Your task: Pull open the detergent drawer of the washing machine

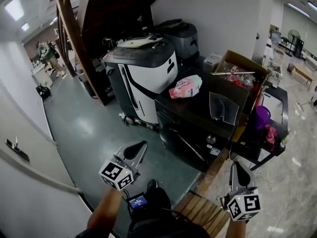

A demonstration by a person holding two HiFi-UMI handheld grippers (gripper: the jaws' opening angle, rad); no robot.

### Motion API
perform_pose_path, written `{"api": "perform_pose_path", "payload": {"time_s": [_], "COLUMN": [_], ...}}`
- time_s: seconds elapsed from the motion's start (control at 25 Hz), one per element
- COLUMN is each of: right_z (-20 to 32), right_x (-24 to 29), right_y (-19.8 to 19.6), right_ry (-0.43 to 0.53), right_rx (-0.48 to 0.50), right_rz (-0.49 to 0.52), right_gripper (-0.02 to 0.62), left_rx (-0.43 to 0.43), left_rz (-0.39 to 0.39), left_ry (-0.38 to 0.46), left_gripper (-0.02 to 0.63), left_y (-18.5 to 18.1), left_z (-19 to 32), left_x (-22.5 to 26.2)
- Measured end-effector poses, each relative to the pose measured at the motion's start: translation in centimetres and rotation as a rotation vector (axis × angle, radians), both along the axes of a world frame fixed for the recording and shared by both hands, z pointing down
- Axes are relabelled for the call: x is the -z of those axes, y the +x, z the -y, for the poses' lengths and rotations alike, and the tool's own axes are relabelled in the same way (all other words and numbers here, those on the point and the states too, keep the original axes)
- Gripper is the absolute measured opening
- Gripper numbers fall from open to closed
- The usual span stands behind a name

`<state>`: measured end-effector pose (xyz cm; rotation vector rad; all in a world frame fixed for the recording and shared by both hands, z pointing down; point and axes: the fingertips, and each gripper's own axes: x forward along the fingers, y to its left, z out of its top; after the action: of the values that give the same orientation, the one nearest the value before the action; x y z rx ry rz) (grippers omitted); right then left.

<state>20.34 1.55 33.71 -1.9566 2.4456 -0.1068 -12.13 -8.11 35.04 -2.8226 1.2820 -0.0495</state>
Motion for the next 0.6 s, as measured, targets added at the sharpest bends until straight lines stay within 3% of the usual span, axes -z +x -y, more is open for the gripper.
{"api": "perform_pose_path", "payload": {"time_s": [0.36,0.6], "right_z": [0.3,1.5], "right_x": [0.0,-0.6], "right_y": [-0.7,-0.7], "right_ry": [-0.001,-0.008], "right_rx": [0.066,0.059], "right_rz": [0.026,0.024], "right_gripper": [0.000,0.002], "left_rx": [0.013,0.010], "left_rz": [0.030,0.033], "left_ry": [-0.039,-0.077], "left_gripper": [0.058,0.058], "left_y": [0.1,0.0], "left_z": [0.6,2.4], "left_x": [-1.3,-3.2]}}
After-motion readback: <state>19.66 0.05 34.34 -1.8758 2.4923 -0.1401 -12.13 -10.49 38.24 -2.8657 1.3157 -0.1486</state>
